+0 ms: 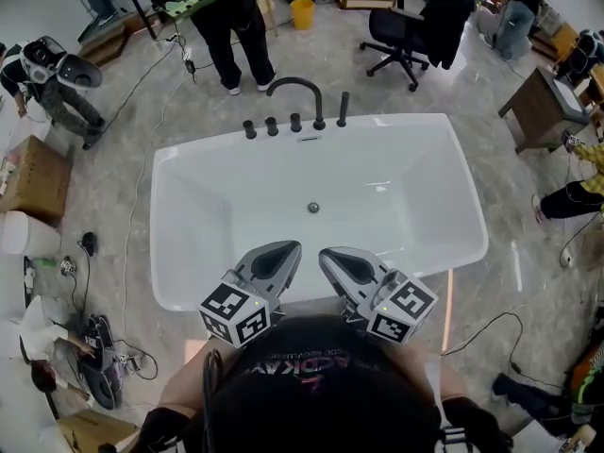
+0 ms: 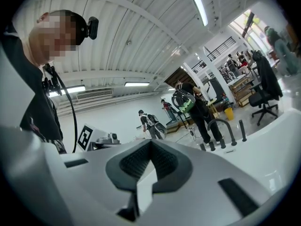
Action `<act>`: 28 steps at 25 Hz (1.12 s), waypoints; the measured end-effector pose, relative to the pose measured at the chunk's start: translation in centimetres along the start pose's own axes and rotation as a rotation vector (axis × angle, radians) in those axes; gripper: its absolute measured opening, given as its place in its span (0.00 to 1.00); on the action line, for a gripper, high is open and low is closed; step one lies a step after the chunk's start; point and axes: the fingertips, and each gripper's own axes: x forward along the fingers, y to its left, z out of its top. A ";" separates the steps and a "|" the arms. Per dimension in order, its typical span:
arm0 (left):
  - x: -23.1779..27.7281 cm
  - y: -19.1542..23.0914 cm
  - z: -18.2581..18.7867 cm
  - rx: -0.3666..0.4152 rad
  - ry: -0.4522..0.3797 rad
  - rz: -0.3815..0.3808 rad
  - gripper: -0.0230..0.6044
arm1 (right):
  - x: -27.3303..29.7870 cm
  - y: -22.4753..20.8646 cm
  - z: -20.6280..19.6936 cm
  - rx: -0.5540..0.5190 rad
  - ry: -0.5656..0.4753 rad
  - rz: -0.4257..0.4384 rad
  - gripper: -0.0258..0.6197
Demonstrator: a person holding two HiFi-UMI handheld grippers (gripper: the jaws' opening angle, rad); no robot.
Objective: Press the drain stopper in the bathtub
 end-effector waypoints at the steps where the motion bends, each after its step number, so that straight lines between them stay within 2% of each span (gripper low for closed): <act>1: 0.0 -0.1 0.0 0.002 0.000 -0.001 0.05 | 0.0 0.0 0.0 0.000 0.002 0.002 0.06; 28: 0.6 0.5 0.3 -0.010 0.000 -0.004 0.05 | 0.8 -0.6 0.1 0.004 0.027 0.001 0.06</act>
